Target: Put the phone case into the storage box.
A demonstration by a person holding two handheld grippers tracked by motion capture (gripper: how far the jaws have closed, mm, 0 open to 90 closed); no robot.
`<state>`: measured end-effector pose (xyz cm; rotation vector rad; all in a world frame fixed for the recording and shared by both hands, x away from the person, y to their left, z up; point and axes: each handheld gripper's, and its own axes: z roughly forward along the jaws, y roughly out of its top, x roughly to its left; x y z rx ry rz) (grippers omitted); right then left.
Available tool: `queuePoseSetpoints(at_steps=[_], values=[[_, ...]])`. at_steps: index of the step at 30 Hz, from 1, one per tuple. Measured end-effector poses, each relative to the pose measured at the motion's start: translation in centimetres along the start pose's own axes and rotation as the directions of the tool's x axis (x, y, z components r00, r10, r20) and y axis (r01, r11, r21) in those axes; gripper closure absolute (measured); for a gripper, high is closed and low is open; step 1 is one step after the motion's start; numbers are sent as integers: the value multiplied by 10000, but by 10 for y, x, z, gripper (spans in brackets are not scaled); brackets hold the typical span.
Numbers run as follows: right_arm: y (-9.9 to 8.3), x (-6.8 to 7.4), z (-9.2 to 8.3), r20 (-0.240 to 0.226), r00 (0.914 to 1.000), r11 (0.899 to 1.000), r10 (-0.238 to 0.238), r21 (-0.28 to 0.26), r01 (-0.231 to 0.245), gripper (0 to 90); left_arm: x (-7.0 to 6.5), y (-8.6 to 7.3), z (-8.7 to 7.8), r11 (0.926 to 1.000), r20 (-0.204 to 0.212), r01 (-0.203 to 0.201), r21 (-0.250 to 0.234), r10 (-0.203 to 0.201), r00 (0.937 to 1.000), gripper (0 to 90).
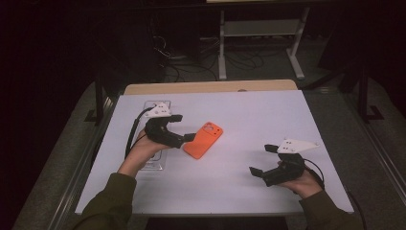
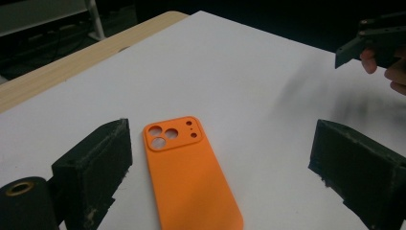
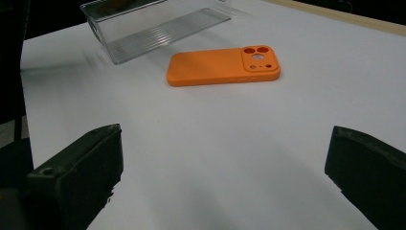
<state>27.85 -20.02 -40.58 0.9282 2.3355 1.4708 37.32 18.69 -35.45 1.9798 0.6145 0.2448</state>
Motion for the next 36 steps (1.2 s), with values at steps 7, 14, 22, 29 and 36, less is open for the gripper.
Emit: queuePoseSetpoints(at_steps=[7,14,22,29,36], values=[[0,0,0,1,10000,10000,3,-7,-3,0,6,8,3,9999,-344,109,75,-107,9994,169],[0,-1,0,13,10000,10000,15,-16,-15,0,11,12,5,9995,-639,206,238,-190,9978,348],[0,-1,-1,11,10000,10000,-12,-18,12,0,16,15,10,9981,-878,324,516,-278,9957,450],[0,0,0,6,10000,10000,3,-17,-3,0,20,16,20,9936,-1358,392,1056,-247,9904,552],[0,0,-1,26,10000,10000,-47,-42,47,0,24,16,27,9871,-1601,466,1534,-217,9869,650]])
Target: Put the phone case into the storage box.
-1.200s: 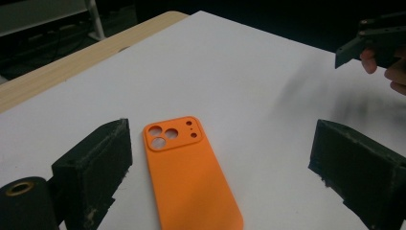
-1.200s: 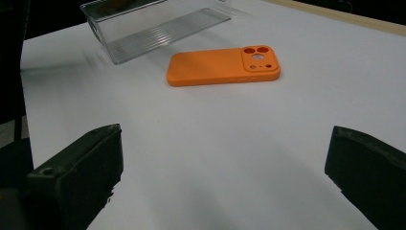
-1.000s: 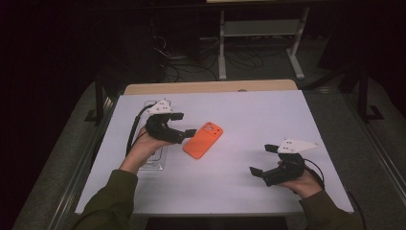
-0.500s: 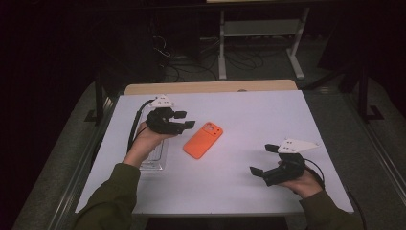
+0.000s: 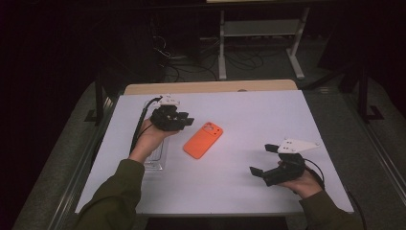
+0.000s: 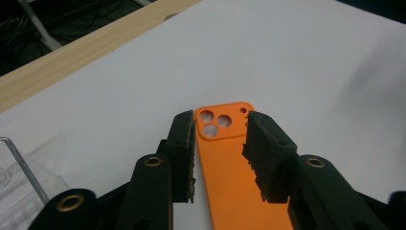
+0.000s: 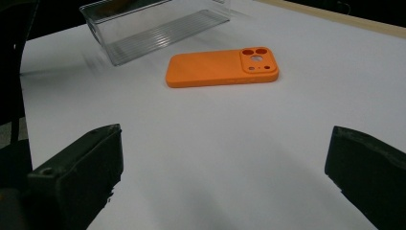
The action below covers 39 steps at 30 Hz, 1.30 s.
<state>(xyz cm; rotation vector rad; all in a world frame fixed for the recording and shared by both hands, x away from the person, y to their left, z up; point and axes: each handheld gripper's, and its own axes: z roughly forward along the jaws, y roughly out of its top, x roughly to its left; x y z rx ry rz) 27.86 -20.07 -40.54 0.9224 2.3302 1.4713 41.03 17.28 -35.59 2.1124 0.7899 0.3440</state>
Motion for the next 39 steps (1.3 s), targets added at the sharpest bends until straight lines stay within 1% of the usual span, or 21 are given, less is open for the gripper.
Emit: queuePoseSetpoints(at_steps=[2,3,7,8,10,11,12,13,17,19,20,21,22,27,28,31,34,35,36,37,39], values=[[0,0,0,-2,10000,10000,-13,0,13,0,2,1,3,9994,-62,-53,338,55,10000,698],[0,0,0,-2,10000,10000,-13,0,13,0,2,1,3,9994,-62,-53,338,55,10000,709],[0,0,0,-10,10000,10000,-20,-2,20,0,4,0,9,9972,-99,99,745,-92,9999,778],[0,0,0,-14,10000,10000,-15,1,15,0,5,0,13,9951,-156,213,968,-199,9997,797],[0,0,0,-16,10000,10000,-16,-2,16,0,5,-1,15,9942,-177,342,1021,-326,9993,833],[0,0,0,-18,10000,10000,-11,-8,11,0,6,-2,18,9900,-188,412,1350,-390,9991,850],[0,0,0,-18,10000,10000,22,-21,-23,0,6,-3,20,9877,-247,534,1469,-503,9984,864],[0,0,0,-20,10000,10000,29,-21,-29,0,7,-3,21,9855,-252,445,1636,-409,9988,882],[0,0,0,-21,10000,10000,-4,-4,4,0,8,-5,26,9781,-234,625,1986,-590,9980,899],[0,0,0,-21,10000,10000,6,-3,-6,0,9,-6,30,9701,-311,580,2358,-521,9982,899],[0,0,0,-26,10000,10000,43,-10,-43,0,8,-7,32,9671,-376,837,2403,-769,9963,899],[1,1,0,-26,10000,10000,61,-8,-61,0,9,-7,36,9550,-502,817,2851,-702,9963,899],[1,1,0,-32,10000,10000,71,-9,-71,0,9,-7,36,9550,-502,817,2851,-702,9963,900],[1,0,0,-46,10000,10000,52,-16,-52,0,10,-8,42,9237,-571,746,3759,-573,9967,900],[1,0,0,-50,10000,10000,46,-17,-47,0,8,-8,45,9242,-685,1006,3685,-810,9944,900],[1,0,1,-78,10000,10000,18,-32,-18,0,7,-9,49,9096,-691,908,4055,-685,9953,900],[1,0,1,-77,10000,10000,4,-34,-4,0,5,-9,52,8995,-787,953,4265,-681,9946,900],[1,0,1,-79,10000,10000,6,-30,-6,0,5,-9,53,8929,-774,951,4401,-678,9947,900],[1,0,1,-90,10000,10000,16,-24,-16,0,4,-9,55,8909,-763,995,4432,-731,9944,900],[1,0,1,-85,10000,10000,15,-29,-15,0,4,-9,55,8836,-774,977,4579,-698,9946,900],[1,0,1,-92,10000,10000,15,-35,-15,0,3,-9,58,8754,-807,941,4741,-632,9947,900]])
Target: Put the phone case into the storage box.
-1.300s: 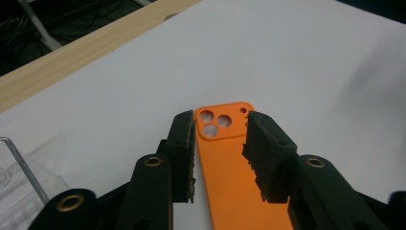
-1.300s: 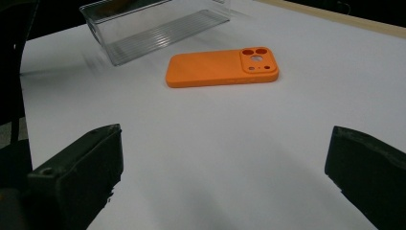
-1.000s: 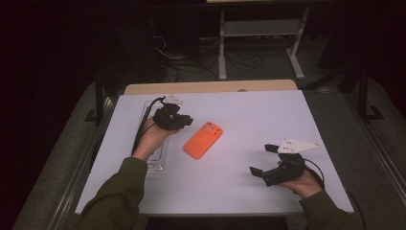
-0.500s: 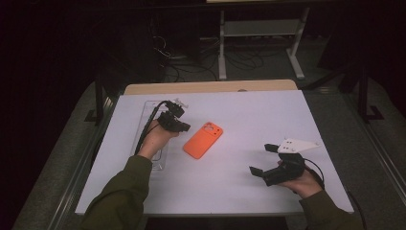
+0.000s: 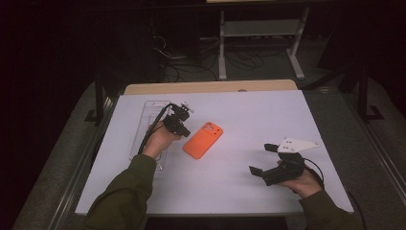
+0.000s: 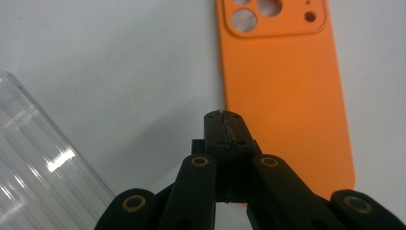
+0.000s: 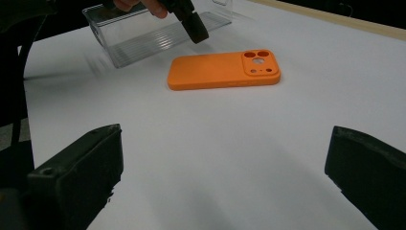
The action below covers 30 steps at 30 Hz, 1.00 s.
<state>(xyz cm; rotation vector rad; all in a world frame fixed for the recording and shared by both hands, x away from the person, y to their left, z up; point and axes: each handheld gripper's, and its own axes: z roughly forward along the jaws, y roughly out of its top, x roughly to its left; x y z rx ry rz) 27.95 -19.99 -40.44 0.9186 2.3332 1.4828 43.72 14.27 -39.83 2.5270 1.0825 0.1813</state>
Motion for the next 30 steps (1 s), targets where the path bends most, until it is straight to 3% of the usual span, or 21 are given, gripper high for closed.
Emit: queuePoseSetpoints(at_steps=[16,30], values=[[0,0,0,-19,10000,10000,-5,-15,5,0,0,3,13,9935,-302,-74,1136,109,9995,900],[0,0,0,-18,10000,10000,-10,-13,10,0,-1,4,19,9865,-268,-41,1638,87,9996,900]])
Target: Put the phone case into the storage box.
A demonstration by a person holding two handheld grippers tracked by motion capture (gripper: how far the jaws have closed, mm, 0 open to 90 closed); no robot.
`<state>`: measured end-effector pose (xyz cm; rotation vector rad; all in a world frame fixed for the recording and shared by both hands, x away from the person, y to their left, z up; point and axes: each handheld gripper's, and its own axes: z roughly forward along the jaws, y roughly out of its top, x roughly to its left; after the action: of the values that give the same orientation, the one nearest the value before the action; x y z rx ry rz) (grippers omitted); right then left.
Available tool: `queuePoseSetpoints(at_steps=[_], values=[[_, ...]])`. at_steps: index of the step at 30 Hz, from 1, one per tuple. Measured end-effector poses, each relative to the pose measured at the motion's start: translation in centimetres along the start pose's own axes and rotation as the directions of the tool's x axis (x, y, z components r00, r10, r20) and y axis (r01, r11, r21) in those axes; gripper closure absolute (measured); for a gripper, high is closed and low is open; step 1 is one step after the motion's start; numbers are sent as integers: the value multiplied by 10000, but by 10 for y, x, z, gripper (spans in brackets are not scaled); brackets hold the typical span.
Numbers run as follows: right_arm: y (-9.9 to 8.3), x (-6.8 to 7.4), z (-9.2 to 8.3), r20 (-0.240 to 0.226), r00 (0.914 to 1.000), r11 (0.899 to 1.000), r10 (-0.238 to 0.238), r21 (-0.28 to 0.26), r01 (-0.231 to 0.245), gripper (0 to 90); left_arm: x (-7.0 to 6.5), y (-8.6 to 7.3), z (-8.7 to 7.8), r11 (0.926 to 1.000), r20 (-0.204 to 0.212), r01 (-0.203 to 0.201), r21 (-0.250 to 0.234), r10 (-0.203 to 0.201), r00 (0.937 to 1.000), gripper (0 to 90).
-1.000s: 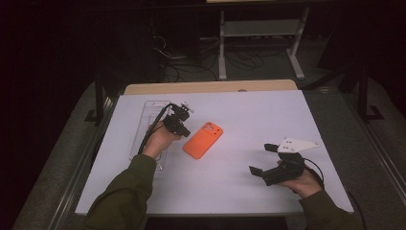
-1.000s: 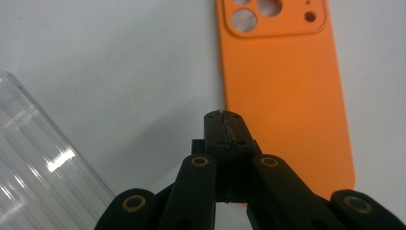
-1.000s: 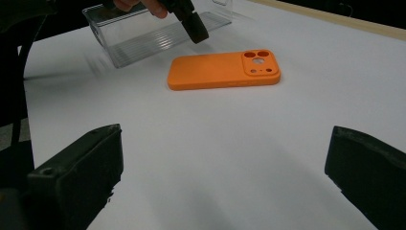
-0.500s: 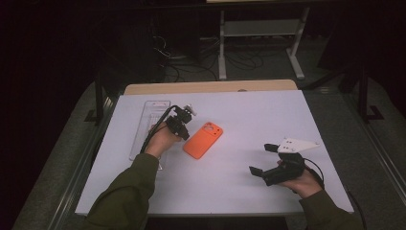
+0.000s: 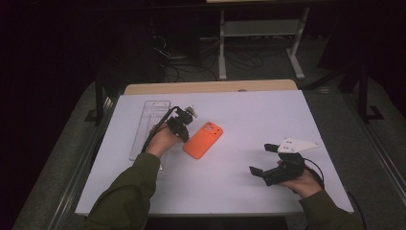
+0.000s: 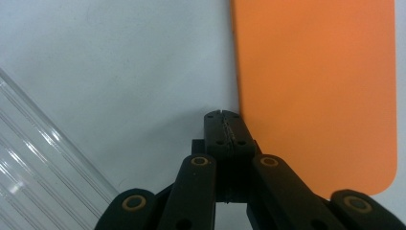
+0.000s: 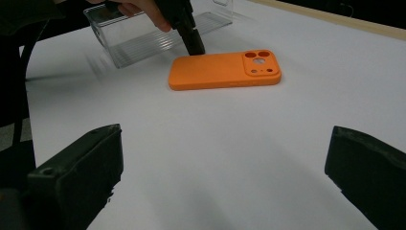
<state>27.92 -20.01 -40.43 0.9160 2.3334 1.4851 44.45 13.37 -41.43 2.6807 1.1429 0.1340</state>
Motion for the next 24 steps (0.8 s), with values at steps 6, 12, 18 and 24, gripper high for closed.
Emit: queuePoseSetpoints(at_steps=[6,12,18,24], values=[[0,0,0,-8,10000,10000,6,17,-6,0,-2,1,1,9999,51,-65,153,64,10000,900],[0,0,0,-12,10000,10000,13,20,-13,0,-6,2,1,9997,232,-133,204,129,9996,900],[0,0,0,-11,10000,10000,15,18,-15,0,-16,4,1,9991,686,-385,203,370,9970,900],[0,0,0,-4,10000,10000,-1,14,1,0,-27,7,0,9979,1294,-622,159,596,9898,900]])
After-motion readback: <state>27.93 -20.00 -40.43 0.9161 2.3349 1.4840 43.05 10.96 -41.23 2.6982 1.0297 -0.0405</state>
